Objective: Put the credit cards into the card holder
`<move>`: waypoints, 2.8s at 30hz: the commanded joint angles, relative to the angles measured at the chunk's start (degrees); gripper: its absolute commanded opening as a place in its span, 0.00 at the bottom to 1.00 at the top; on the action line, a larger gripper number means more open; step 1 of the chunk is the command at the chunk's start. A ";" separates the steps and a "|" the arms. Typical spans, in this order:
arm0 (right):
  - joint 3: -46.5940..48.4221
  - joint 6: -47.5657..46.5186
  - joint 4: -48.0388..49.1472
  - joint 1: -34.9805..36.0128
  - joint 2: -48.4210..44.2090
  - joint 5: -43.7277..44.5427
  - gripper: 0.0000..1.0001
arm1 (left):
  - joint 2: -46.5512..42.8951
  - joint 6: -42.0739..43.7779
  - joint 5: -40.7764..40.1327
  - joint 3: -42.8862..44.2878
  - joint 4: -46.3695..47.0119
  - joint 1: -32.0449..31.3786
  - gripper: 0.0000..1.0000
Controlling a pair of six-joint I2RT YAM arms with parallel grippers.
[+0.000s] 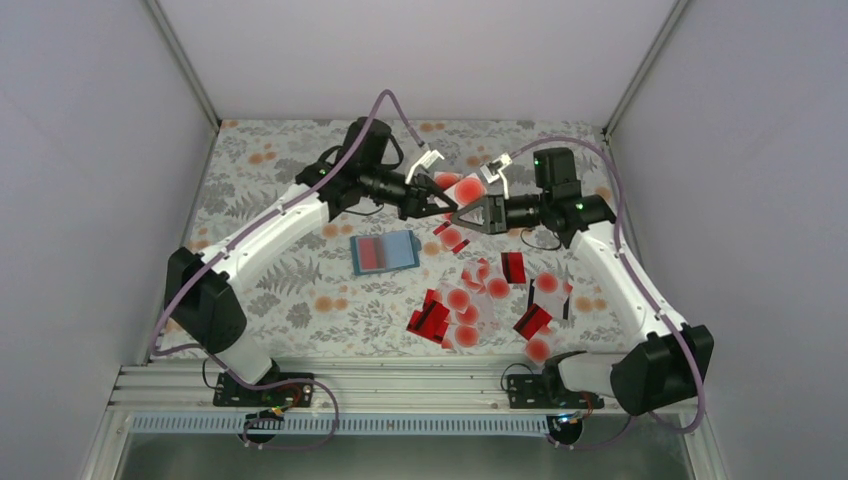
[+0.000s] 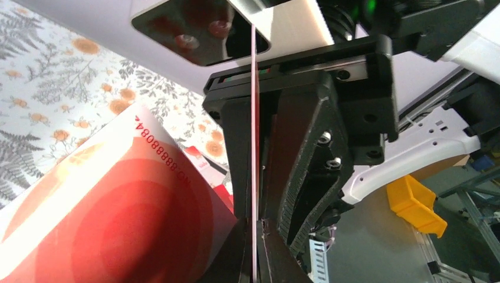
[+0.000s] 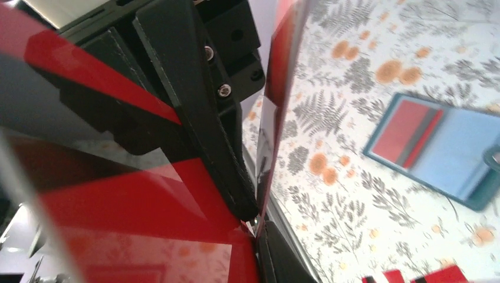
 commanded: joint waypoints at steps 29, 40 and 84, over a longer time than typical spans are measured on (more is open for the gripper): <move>-15.90 19.88 14.99 -0.19 -20.89 25.60 0.99 | 3.76 -14.02 1.29 -4.66 5.35 -1.15 0.03; -7.89 30.04 32.08 -1.57 -19.32 18.98 0.78 | -3.96 -25.10 6.52 2.24 11.76 3.24 0.02; 7.86 31.78 39.99 -1.42 -5.98 4.03 0.57 | -3.66 -41.01 2.26 5.72 27.07 0.01 0.04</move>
